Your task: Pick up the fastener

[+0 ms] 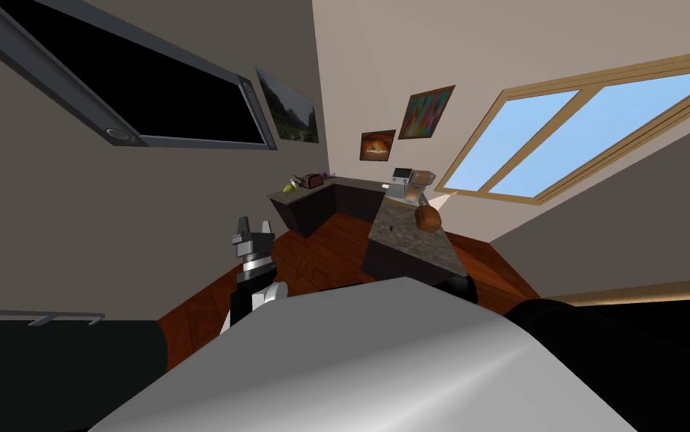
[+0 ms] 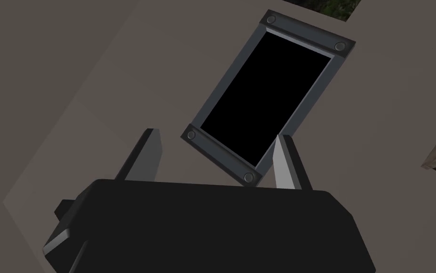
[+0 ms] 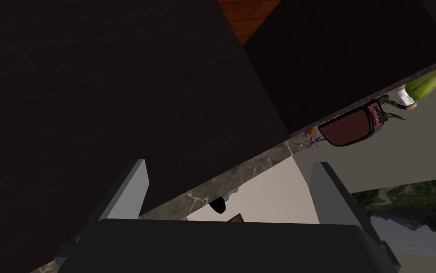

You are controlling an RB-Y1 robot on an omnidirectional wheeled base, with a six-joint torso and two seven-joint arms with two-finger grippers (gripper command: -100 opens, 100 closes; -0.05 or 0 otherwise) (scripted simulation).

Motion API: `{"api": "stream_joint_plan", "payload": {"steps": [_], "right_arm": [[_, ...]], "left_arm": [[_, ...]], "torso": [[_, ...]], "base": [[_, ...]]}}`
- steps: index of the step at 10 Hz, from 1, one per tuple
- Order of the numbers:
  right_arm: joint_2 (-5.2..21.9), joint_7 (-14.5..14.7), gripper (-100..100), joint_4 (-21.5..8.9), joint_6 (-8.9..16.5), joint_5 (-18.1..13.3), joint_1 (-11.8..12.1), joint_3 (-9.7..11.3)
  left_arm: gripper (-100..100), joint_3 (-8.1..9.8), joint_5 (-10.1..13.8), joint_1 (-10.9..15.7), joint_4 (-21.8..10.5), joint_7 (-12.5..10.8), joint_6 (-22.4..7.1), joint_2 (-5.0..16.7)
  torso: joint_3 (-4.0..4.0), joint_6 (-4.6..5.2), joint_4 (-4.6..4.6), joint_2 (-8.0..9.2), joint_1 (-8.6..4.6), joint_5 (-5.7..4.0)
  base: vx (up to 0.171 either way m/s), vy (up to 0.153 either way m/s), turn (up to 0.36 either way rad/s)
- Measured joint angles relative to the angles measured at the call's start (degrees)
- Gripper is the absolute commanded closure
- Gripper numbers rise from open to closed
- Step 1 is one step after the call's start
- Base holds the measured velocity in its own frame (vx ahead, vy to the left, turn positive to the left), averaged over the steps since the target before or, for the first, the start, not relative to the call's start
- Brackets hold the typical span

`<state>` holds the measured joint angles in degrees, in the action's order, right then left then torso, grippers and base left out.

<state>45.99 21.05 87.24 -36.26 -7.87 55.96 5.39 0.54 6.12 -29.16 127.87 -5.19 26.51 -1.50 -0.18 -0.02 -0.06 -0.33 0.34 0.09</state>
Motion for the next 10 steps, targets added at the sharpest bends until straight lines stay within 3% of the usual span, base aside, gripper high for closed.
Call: {"api": "stream_joint_plan", "payload": {"steps": [2,5,10], "right_arm": [[1.0,1.2,-100,-2.9,0.0,-0.9,0.0,0.8],[4.7,2.0,-100,-6.0,0.4,-2.2,1.1,1.5],[12.9,4.7,-100,-14.8,0.1,-5.8,2.1,3.8]], "left_arm": [[0,0.01,0.0,0.0,0.0,0.0,0.0,0.0],[0,0.01,0.0,0.0,0.0,0.0,0.0,0.0],[0,0.0,0.0,0.0,0.0,0.0,0.0,0.0]], "torso": [[0.09,0.01,0.03,0.18,-0.18,-0.03],[0.09,0.01,0.03,0.17,-0.21,-0.04],[-0.03,-0.01,-0.01,-0.05,-0.04,0.01]], "base": [[0.033,0.049,0.031],[0.055,0.054,0.033],[0.083,0.082,0.051]]}}
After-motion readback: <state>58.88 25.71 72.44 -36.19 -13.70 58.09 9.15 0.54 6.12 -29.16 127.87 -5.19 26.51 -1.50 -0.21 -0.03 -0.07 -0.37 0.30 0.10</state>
